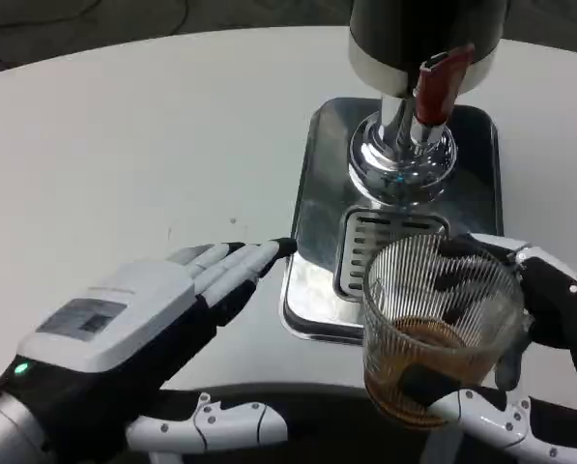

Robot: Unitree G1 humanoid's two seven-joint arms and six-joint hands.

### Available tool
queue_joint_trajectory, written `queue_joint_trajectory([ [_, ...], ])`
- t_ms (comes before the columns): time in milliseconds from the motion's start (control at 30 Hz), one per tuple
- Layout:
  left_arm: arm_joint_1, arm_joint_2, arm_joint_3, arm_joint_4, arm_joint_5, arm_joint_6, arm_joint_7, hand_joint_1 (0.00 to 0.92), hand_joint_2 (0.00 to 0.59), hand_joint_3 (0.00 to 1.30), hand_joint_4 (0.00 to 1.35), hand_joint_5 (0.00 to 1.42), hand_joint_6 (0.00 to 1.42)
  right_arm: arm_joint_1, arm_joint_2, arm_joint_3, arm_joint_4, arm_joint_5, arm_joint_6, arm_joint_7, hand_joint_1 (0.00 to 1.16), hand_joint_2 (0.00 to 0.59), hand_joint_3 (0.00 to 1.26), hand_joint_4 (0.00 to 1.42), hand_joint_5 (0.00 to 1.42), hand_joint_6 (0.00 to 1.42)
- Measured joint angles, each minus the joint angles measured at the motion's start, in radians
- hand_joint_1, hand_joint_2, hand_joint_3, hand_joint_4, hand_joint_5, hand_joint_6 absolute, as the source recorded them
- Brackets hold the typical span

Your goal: Grasp the cup under the faucet to collect the drink, then remove the cup.

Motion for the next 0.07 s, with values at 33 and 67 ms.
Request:
queue_joint_trajectory([
  [33,0.004,0.000,0.006,-0.005,-0.001,0.000,0.000,0.000,0.102,0.00,0.00,0.00,0.00,0.002,0.000,0.000,-0.007,0.000,0.000,0.000,0.75,0.239,0.84,0.99,1.19,1.17],
  [67,0.009,-0.001,0.010,-0.008,-0.001,0.000,0.000,0.000,0.102,0.00,0.00,0.00,0.00,0.003,0.001,0.001,-0.010,0.000,-0.002,0.000,0.75,0.239,0.84,0.99,1.19,1.17],
])
